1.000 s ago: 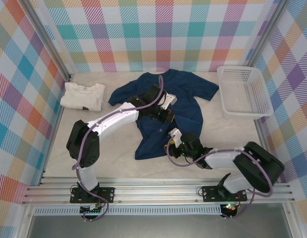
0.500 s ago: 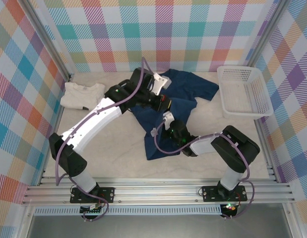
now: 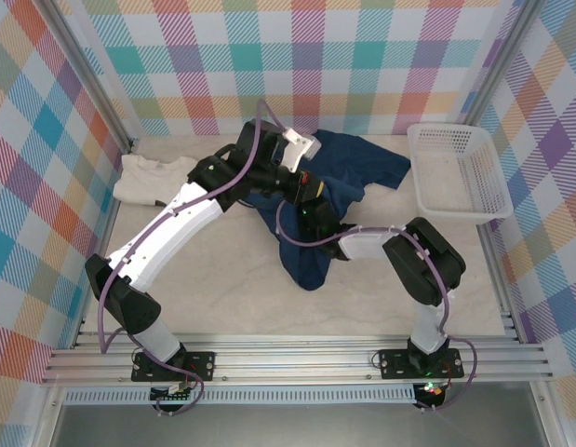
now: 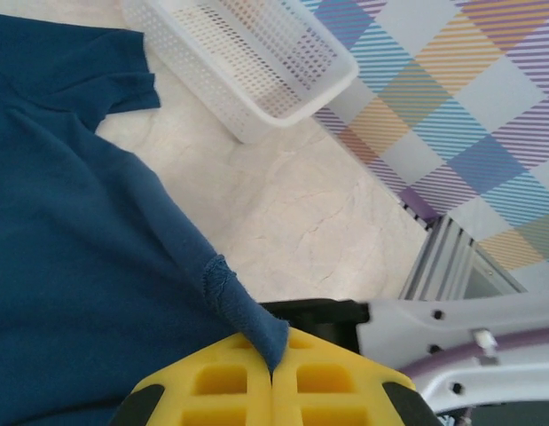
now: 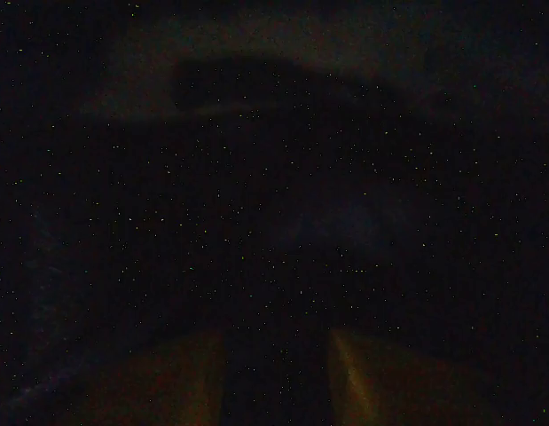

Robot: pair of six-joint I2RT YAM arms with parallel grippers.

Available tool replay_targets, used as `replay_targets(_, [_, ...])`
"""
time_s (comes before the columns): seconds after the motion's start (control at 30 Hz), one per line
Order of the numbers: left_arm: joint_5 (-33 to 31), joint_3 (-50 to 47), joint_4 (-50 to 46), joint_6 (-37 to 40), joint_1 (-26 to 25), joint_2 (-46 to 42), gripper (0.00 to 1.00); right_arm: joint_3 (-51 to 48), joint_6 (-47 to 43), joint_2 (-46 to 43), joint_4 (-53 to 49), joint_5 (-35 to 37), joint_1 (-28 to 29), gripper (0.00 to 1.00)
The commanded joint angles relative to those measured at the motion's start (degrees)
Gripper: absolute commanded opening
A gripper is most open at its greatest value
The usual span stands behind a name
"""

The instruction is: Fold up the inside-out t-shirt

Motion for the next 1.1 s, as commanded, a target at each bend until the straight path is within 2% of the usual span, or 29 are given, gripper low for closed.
replay_targets(0.0, [5.7, 0.5, 5.1, -1.6, 0.6, -3.9, 0.00, 4.2, 6.8, 2.0, -8.9, -4.4, -4.0, 0.38])
replay_targets(0.1, [7.1, -0.4, 5.6, -1.5, 0.6, -5.9, 0.00, 7.6, 6.4, 3.4, -11.4, -6.8, -5.3, 0.40])
replay_targets(0.23, [1.7, -2.7, 4.9, -0.3, 0.6, -8.0, 0.00, 9.5, 2.8, 3.7, -11.6, -10.4, -6.2, 0.43])
replay_targets(0.3, [-2.0, -3.3, 4.0, 0.5, 0.6, -8.2, 0.00, 8.1, 0.9, 2.6, -9.2, -13.0, -6.5, 0.44])
replay_targets(0.37, [-9.3, -3.5, 2.6, 1.1, 0.6, -8.2, 0.00, 5.9, -3.1, 0.4, -7.7, -16.9, -6.8, 0.44])
replay_targets(0.47, [-19.6, -3.5, 1.2, 1.7, 0.6, -7.8, 0.00, 0.9, -7.1, -3.9, -6.7, -18.9, -7.3, 0.44])
replay_targets(0.53, [-22.5, -3.6, 1.1, 1.9, 0.7, -7.7, 0.00, -2.7, -7.9, -6.5, -5.0, -21.1, -8.1, 0.45])
replay_targets(0.63, [-20.2, -3.6, 1.6, 2.0, 0.7, -7.5, 0.00, -5.1, -7.2, -7.7, -3.2, -23.2, -9.0, 0.47])
replay_targets(0.87, [-3.0, -4.1, 5.5, 2.3, 0.7, -8.8, 0.00, 6.4, -2.9, -1.1, -12.1, -15.4, -9.2, 0.47])
replay_targets(1.07, [-1.4, -1.8, 11.0, -0.2, 0.7, -11.1, 0.00, 12.7, -5.3, 3.5, -14.8, -11.6, -8.7, 0.49])
